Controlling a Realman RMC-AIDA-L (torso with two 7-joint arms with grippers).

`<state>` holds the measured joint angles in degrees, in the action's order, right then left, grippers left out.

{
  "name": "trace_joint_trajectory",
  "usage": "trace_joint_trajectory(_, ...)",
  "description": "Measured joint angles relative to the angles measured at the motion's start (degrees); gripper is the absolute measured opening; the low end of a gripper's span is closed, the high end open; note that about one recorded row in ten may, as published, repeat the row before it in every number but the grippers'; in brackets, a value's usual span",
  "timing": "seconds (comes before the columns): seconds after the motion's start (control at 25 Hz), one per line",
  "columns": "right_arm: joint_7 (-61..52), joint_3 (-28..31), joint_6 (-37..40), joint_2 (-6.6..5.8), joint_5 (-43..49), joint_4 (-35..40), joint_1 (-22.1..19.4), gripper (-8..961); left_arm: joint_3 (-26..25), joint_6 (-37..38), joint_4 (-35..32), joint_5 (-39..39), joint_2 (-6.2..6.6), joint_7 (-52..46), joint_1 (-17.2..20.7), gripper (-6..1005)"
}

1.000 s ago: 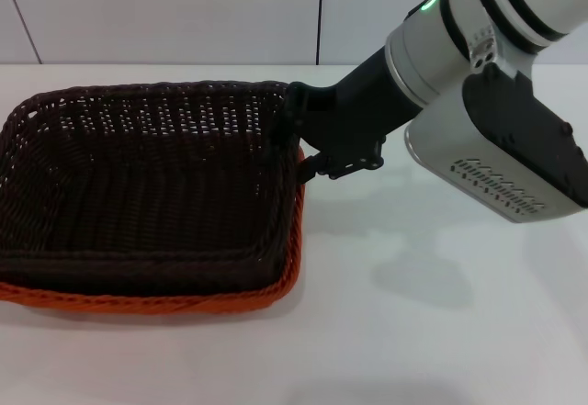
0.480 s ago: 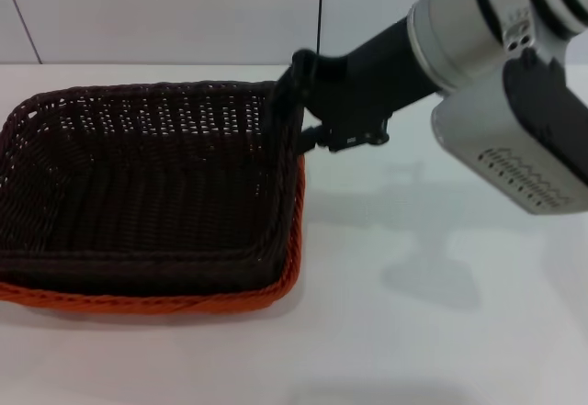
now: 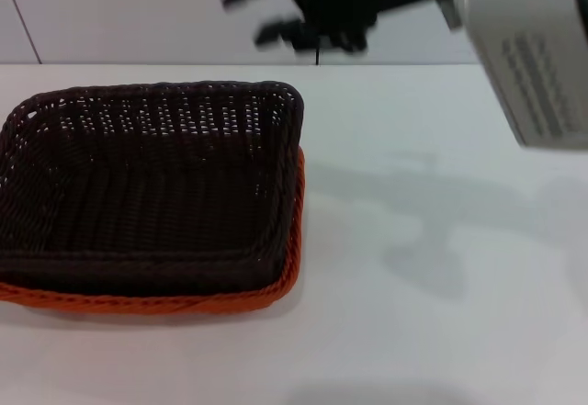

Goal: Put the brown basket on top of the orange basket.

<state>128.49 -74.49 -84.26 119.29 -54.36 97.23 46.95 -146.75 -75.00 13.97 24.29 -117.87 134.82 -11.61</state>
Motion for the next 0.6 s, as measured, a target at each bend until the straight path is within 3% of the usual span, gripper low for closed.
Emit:
trace_joint_trajectory(0.16, -4.55, 1.21, 8.98, 0.34, -5.47, 2.22, -2.74, 394, -0.03, 1.23, 2.75, -0.03, 0.04, -0.06, -0.21, 454)
trace_joint_trajectory(0.36, -11.14, -0.72, 28.50, 0.28, -16.68, 5.77, -10.44, 394, -0.02, 1.53, 6.26, 0.24, 0.13, 0.08, -0.26, 454)
trace_joint_trajectory(0.44, -13.63, -4.69, 39.28, 0.18, -19.97, 7.50, -14.96, 394, 0.04, 1.66, 7.37, 0.44, 0.24, 0.34, -0.29, 454)
trace_joint_trajectory(0.6, -14.35, -18.80, 67.78, 0.17, -21.77, 8.86, -23.49, 394, 0.16, 2.33, 9.24, 0.48, 0.53, 1.16, -1.02, 454)
